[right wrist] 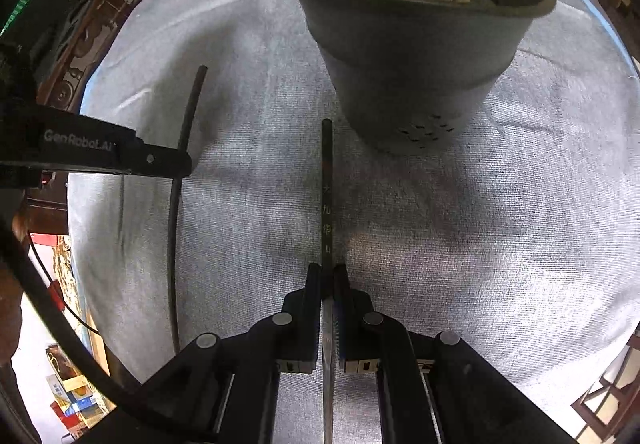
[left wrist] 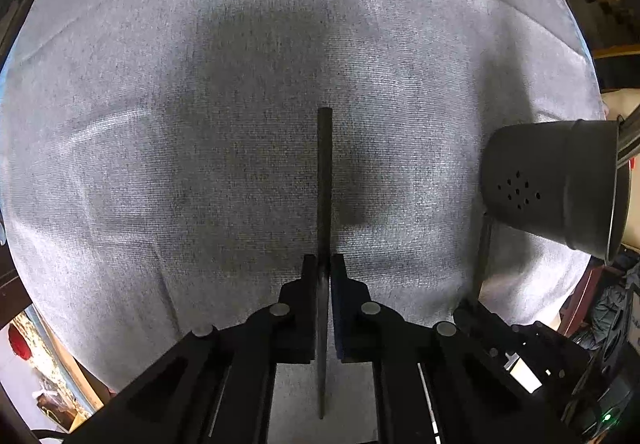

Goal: Organize utensils
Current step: 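Close the left tool on the last chopstick on the cloth, then lift both held chopsticks off the cloth toward the holder cup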

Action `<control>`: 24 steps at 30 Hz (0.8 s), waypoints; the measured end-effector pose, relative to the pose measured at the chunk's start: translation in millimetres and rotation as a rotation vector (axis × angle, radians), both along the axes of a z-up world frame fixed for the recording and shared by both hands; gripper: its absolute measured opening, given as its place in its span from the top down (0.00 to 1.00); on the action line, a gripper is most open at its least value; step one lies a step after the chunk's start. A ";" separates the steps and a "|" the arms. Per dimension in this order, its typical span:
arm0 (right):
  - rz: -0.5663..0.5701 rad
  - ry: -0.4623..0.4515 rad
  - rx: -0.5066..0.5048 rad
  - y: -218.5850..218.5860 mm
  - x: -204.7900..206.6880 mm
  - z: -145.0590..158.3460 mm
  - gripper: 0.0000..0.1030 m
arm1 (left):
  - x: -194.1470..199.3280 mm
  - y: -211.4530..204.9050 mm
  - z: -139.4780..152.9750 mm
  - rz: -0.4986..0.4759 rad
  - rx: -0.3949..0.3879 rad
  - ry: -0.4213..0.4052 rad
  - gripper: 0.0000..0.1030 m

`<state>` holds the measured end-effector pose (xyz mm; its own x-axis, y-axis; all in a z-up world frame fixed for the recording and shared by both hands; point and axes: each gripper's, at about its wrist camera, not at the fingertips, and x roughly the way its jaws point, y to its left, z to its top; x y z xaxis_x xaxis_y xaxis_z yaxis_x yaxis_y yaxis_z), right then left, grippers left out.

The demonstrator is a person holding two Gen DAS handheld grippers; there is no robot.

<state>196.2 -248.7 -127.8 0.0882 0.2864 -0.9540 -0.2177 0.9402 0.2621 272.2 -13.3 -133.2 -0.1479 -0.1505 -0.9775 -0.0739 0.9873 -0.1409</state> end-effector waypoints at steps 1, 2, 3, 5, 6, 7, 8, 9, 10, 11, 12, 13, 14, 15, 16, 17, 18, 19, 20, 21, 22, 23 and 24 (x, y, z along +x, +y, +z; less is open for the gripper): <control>0.001 0.001 -0.003 3.5 1.8 -1.0 0.94 | 0.8 -0.5 0.0 0.001 0.003 0.001 0.93; 0.000 0.002 -0.006 7.7 3.7 -2.1 0.94 | 2.1 -0.9 -0.3 0.007 0.006 0.001 0.93; 0.000 0.002 -0.008 10.5 5.0 -3.5 0.94 | 5.5 -2.5 -1.4 0.013 0.007 -0.002 0.91; 0.000 0.003 -0.012 18.5 8.0 -6.4 0.94 | 13.6 -5.4 -5.5 0.012 0.010 -0.010 0.89; 0.001 0.003 -0.014 19.9 9.1 -7.0 0.94 | 12.9 -8.6 -10.8 0.004 0.016 -0.014 0.89; 0.001 0.003 -0.014 20.2 8.9 -7.1 0.94 | 15.6 -7.8 -12.6 0.001 0.019 -0.021 0.89; 0.001 0.004 -0.014 20.6 9.0 -7.2 0.94 | 15.9 -9.6 -12.3 -0.017 0.027 -0.023 0.92; 0.001 0.005 -0.014 21.4 9.3 -7.2 0.94 | 16.2 -10.4 -12.0 -0.030 0.028 -0.023 0.94; 0.001 0.005 -0.013 21.4 9.2 -7.1 0.94 | 16.4 -10.4 -11.6 -0.040 0.019 -0.023 0.94; 0.001 0.006 -0.013 22.2 9.5 -7.5 0.94 | 16.6 -9.2 -10.2 -0.047 0.015 -0.023 0.94; 0.000 0.007 -0.012 23.0 9.8 -7.7 0.94 | 15.4 -8.9 -8.6 -0.051 0.016 -0.024 0.94; 0.000 0.008 -0.011 21.2 9.8 -8.0 0.94 | 14.5 -6.4 -4.8 -0.062 0.018 -0.030 0.94; 0.000 0.007 -0.011 21.6 9.9 -8.2 0.94 | 12.9 -4.1 0.8 -0.084 0.022 -0.043 0.94; -0.001 0.008 -0.011 21.1 10.1 -8.7 0.94 | 11.1 -1.0 4.7 -0.097 0.025 -0.053 0.94; 0.000 0.008 -0.012 21.4 10.2 -8.9 0.94 | 8.0 1.9 9.3 -0.111 0.029 -0.064 0.94; 0.000 0.008 -0.013 21.2 10.1 -8.8 0.94 | 5.5 3.4 12.0 -0.121 0.031 -0.068 0.94; 0.000 0.008 -0.014 20.4 10.2 -8.6 0.94 | 1.0 5.9 15.0 -0.139 0.036 -0.073 0.94; 0.000 0.008 -0.015 20.2 9.8 -8.4 0.94 | -5.9 9.1 17.5 -0.162 0.047 -0.078 0.94; 0.000 0.010 -0.018 20.6 10.1 -8.5 0.94 | -11.9 11.6 18.6 -0.179 0.054 -0.080 0.94; 0.000 0.012 -0.021 21.1 10.4 -8.5 0.94 | -16.0 13.1 18.8 -0.188 0.056 -0.079 0.94; 0.000 0.013 -0.025 21.7 10.4 -8.3 0.94 | -23.1 15.4 18.1 -0.198 0.056 -0.076 0.94; 0.000 0.014 -0.032 22.9 10.2 -8.3 0.94 | -28.1 17.5 16.4 -0.204 0.060 -0.074 0.94; 0.001 0.016 -0.039 24.5 9.8 -8.4 0.94 | -31.1 18.8 15.1 -0.206 0.061 -0.073 0.94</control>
<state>205.9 -224.2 -136.2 0.0722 0.2488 -0.9659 -0.2150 0.9495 0.2285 241.1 5.5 -118.1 -0.0980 -0.0649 -0.9931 0.1389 0.9872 -0.0782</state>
